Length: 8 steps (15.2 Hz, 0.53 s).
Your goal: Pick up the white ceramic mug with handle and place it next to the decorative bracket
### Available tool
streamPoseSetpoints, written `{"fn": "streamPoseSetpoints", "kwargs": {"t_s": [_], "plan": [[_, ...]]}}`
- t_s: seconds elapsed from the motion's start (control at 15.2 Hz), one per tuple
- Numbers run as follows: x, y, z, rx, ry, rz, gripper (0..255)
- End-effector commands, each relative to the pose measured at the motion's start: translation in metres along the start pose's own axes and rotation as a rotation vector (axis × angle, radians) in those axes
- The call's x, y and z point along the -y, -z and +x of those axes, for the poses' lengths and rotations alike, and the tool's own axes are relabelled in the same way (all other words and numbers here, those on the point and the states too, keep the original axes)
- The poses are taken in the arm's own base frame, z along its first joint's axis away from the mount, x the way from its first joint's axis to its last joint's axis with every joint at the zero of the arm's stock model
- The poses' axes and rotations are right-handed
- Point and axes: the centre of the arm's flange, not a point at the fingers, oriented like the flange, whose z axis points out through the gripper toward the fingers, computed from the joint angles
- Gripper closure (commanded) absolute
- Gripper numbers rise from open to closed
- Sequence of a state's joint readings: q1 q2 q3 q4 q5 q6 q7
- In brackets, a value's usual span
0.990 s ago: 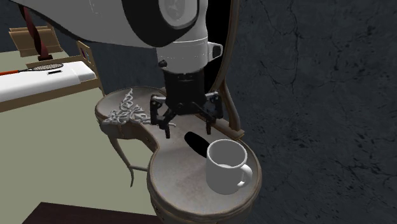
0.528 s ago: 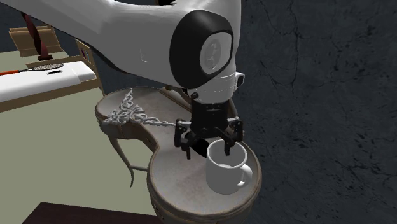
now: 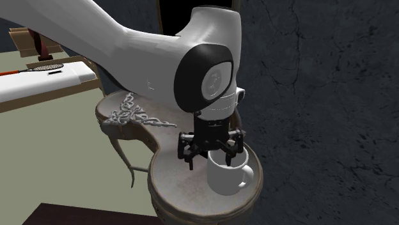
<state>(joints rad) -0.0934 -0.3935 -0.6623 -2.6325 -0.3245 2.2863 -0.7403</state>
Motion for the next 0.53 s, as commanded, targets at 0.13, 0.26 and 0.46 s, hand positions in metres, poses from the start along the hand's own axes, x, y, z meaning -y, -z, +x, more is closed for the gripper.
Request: {"fn": "streamPoseSetpoints", "kwargs": {"t_s": [0.13,0.26,0.46], "plan": [[-0.0003,-0.0009,-0.0004,0.000,0.000,0.000,0],[-0.0003,-0.0008,-0.0003,0.000,0.000,0.000,0],[-0.0003,-0.0008,-0.0003,0.000,0.000,0.000,255]]}}
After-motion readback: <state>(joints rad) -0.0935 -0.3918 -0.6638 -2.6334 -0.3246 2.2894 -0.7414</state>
